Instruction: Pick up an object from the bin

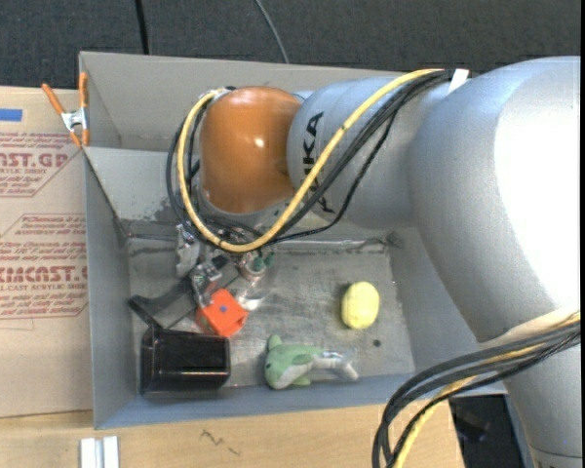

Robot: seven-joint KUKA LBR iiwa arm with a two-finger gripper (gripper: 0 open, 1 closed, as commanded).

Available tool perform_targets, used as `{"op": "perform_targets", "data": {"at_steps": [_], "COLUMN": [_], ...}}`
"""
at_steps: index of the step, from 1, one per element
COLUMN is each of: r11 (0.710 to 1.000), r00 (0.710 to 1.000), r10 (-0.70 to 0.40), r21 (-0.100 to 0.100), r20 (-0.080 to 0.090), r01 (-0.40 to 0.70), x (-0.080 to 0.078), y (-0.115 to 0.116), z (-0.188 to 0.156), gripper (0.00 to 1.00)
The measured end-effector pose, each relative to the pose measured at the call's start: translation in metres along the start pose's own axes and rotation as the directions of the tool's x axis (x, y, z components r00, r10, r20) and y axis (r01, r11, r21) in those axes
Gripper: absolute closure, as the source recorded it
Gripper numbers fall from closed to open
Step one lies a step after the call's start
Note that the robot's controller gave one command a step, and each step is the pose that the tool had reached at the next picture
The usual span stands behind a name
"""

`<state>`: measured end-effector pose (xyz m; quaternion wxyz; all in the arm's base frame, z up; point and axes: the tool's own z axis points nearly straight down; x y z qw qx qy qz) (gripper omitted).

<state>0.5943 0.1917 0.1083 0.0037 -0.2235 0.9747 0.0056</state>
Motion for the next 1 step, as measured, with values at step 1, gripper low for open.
{"op": "perform_targets", "data": {"at_steps": [1], "r11": [1.000], "r00": [1.000], "r10": [0.000], "r21": [0.000], "r20": [0.000], "r01": [0.000], "x": [0.0001], "y": [0.0000], "z": [0.0001], "gripper": [1.00]}}
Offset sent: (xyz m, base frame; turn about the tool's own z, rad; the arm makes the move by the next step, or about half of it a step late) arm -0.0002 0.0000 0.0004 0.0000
